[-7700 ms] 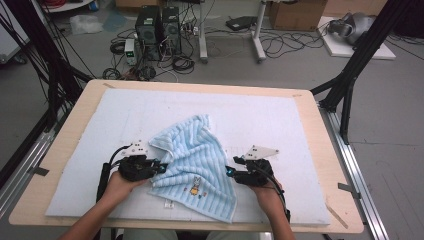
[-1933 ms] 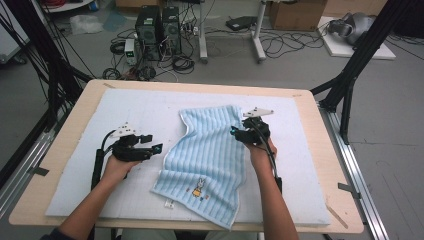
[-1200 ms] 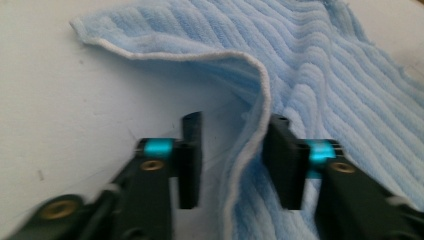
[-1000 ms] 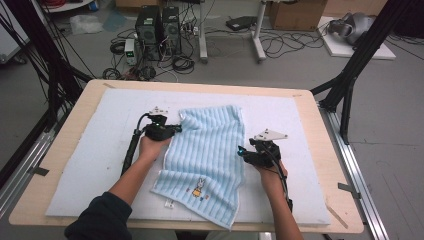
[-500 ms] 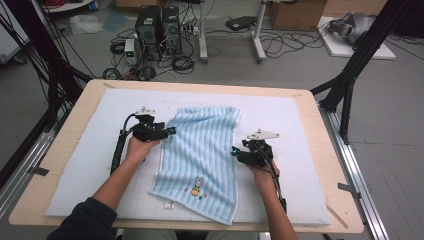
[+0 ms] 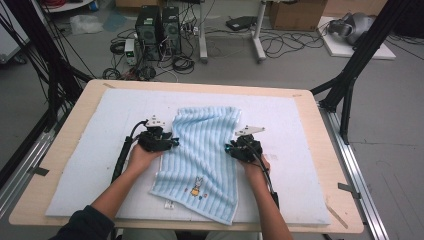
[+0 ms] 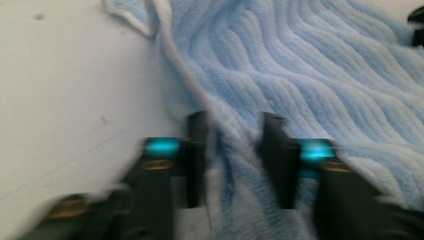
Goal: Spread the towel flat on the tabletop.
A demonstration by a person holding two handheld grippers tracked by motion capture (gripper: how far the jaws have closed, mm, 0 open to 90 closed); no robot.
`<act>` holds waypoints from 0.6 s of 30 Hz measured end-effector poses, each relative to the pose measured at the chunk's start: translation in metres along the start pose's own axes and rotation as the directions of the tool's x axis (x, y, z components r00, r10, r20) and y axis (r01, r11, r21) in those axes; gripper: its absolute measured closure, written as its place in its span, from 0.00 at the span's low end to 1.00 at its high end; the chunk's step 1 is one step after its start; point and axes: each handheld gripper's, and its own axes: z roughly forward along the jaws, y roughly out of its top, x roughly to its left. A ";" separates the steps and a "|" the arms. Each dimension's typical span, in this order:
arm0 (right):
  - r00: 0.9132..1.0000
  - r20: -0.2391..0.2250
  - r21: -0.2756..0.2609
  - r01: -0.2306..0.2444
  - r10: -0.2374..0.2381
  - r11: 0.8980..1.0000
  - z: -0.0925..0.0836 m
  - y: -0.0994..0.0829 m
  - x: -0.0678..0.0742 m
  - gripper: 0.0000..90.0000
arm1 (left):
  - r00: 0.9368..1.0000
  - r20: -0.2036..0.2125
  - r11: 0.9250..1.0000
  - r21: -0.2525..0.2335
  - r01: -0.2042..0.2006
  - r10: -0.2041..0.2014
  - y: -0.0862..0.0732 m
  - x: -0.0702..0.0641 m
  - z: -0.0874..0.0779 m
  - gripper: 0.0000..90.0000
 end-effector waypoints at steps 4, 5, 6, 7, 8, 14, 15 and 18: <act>1.000 -0.022 0.016 0.010 -0.010 1.000 0.004 0.007 -0.007 0.95 | 0.999 0.001 0.999 -0.013 0.036 -0.036 0.003 0.006 0.002 0.93; 0.999 0.019 0.008 0.030 -0.030 1.000 0.008 0.012 -0.010 0.95 | 0.998 -0.013 0.998 -0.029 0.054 -0.055 0.004 0.009 0.003 0.93; 0.999 0.037 0.008 0.032 -0.032 0.999 0.011 0.014 -0.012 0.95 | 0.996 -0.012 0.996 -0.039 0.086 -0.086 0.005 0.013 0.004 0.93; 0.999 0.037 0.008 0.032 -0.032 0.999 0.011 0.014 -0.012 0.95 | 0.993 -0.001 0.992 -0.051 0.114 -0.114 0.007 0.016 0.007 0.93; 0.998 0.057 0.010 0.038 -0.038 0.999 0.014 0.017 -0.013 0.95 | 0.992 -0.002 0.989 -0.071 0.127 -0.127 0.008 0.018 0.008 0.93; 0.983 0.179 -0.008 0.032 -0.030 0.999 0.027 0.032 -0.024 0.95 | 0.995 -0.035 0.991 -0.104 0.087 -0.091 0.025 0.026 0.021 0.93; 0.979 0.201 -0.023 0.031 -0.026 0.999 0.028 0.033 -0.024 0.95 | 0.996 -0.038 0.992 -0.102 0.081 -0.085 0.027 0.025 0.023 0.93; 0.970 0.244 -0.031 0.006 0.002 1.000 0.030 0.035 -0.027 0.95 | 0.996 -0.056 0.993 -0.100 0.063 -0.069 0.030 0.023 0.028 0.92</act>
